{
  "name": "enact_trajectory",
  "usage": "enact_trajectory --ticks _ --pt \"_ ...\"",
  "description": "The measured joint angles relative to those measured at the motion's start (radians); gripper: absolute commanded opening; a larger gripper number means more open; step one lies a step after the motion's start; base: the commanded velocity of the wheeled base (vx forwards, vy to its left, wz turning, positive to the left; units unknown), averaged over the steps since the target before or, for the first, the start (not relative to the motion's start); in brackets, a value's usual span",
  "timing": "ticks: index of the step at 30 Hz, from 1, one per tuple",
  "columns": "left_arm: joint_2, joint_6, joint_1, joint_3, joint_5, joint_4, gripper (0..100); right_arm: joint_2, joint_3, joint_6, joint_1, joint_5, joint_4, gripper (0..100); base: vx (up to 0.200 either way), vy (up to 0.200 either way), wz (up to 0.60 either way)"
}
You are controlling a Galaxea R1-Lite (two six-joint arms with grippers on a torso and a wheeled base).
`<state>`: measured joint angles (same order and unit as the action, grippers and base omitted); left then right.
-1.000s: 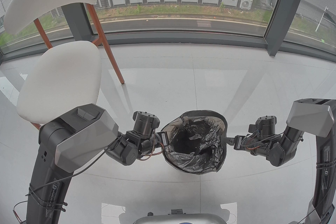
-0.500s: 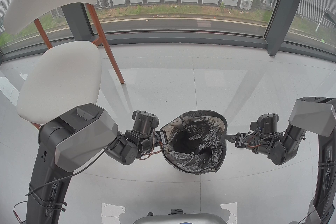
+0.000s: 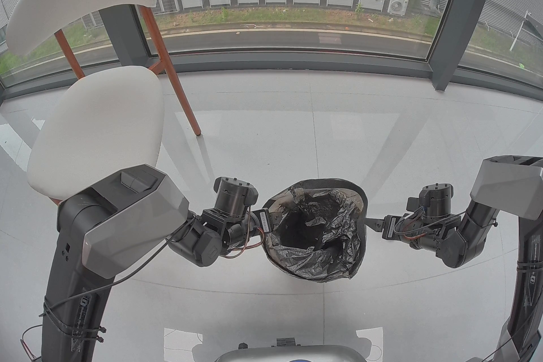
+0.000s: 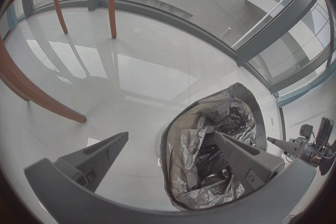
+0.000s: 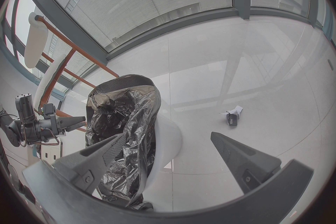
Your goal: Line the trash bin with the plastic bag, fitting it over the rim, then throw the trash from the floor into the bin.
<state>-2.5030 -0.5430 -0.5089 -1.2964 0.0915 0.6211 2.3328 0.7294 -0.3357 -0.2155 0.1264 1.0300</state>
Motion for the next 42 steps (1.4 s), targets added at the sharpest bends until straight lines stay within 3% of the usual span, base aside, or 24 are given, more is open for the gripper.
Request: enact_trajectory --ticks 6,12,18,21,26,35,42 --pt "0.058 -0.011 0.004 0.034 -0.004 0.000 100 -0.023 0.003 0.001 -0.002 0.003 0.000 100 0.000 0.000 0.00" --pt "0.074 -0.031 0.007 -0.039 -0.009 -0.002 100 -0.038 0.004 0.001 -0.005 0.005 0.000 100 0.000 0.000 0.00" --pt "0.076 -0.203 -0.015 -0.116 -0.074 -0.011 100 -0.051 -0.011 0.000 -0.004 0.006 0.000 100 0.000 0.000 0.00" --pt "0.078 -0.242 -0.027 -0.154 -0.133 -0.013 100 -0.054 -0.015 0.000 -0.004 0.006 0.000 100 0.000 0.000 0.00" --pt "0.079 -0.253 -0.035 -0.220 -0.189 -0.020 100 -0.058 -0.018 -0.001 -0.006 0.003 0.000 100 0.000 0.000 0.00" --pt "0.065 -0.257 -0.046 -0.289 -0.207 -0.107 100 -0.060 -0.017 -0.001 -0.009 0.002 0.000 100 0.000 0.000 0.00" --pt "0.045 -0.318 -0.070 -0.331 -0.226 -0.161 100 -0.056 -0.014 0.000 -0.010 0.001 0.000 100 0.000 0.000 0.00"
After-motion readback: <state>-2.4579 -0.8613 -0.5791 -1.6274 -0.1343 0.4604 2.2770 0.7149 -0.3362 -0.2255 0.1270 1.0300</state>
